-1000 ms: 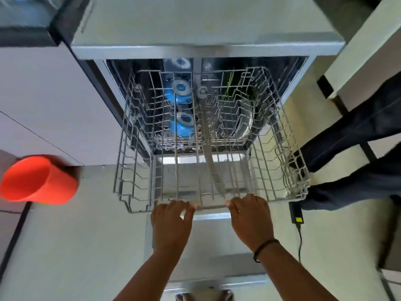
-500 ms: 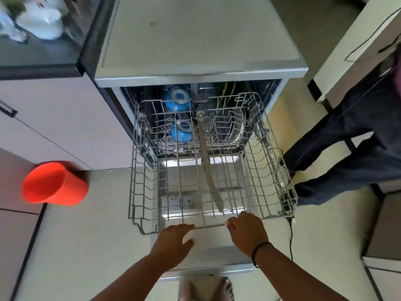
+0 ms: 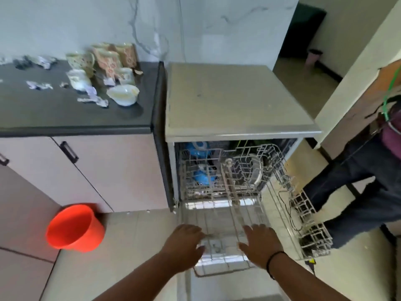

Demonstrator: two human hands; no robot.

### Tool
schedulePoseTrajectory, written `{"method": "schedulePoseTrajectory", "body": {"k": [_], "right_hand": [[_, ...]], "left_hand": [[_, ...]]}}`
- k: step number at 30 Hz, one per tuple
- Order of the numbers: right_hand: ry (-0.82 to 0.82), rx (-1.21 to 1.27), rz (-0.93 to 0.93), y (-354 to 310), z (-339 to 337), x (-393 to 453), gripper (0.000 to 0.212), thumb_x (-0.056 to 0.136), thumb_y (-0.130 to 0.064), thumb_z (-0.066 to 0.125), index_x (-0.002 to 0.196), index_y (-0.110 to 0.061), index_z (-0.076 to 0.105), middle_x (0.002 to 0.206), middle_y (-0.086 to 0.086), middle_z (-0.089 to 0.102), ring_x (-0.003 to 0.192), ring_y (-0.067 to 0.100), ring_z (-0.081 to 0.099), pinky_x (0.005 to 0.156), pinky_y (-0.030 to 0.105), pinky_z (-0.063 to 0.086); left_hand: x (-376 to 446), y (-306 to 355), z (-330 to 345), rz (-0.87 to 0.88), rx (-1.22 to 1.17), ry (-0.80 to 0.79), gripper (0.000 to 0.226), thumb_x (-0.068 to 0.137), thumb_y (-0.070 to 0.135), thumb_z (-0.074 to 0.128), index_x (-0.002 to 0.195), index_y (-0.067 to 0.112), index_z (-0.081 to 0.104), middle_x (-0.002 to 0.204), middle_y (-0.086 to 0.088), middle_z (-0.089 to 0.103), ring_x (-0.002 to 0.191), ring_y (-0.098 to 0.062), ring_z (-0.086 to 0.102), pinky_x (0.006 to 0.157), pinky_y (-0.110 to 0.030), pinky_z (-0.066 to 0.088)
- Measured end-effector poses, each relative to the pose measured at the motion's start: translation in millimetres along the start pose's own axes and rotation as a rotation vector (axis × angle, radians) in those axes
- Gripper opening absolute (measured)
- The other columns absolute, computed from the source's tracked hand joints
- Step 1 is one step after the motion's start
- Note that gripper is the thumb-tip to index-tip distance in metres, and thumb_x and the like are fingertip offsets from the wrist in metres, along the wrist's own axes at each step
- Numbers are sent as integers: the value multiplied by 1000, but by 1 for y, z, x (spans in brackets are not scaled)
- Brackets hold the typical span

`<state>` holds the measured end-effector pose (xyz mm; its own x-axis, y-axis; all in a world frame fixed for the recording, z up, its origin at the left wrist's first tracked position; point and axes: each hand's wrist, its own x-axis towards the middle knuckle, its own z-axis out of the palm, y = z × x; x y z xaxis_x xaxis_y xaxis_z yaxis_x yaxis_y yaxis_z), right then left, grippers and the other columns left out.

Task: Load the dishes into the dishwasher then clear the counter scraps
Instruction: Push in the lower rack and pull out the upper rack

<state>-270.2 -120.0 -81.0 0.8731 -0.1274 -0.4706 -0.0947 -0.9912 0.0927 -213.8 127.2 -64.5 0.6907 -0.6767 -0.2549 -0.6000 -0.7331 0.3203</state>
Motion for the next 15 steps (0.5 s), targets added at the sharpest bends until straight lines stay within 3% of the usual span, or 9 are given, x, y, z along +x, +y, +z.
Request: {"method": "schedulePoseTrajectory", "body": {"k": [5,10,15], "right_hand": [[156,118,84,-119,-74,30,73,90,-65,36,148,-22,26,147,5,39,136,24,33,108,40,29],[371,129,-20,-233,-153,69,70,87,-67,37,142,-25,32,141,2,43,133,22,36,107,36,31],[513,218,-100,-298,-223,113,75,86,-68,41,145,-22,31,144,2,41,137,23,32,112,38,27]], "left_hand": [[-41,-111,-77,37,73,115,47,93,43,43,138,29,46,146,4,43,136,-15,34,113,-30,16],[-80,-224,-128,-117,59,200,50,94,50,42,140,31,42,153,5,34,140,-12,27,115,-29,14],[-81,-293,-173,-198,-5,301,51,93,53,45,139,33,43,152,4,36,140,-15,30,116,-34,22]]}}
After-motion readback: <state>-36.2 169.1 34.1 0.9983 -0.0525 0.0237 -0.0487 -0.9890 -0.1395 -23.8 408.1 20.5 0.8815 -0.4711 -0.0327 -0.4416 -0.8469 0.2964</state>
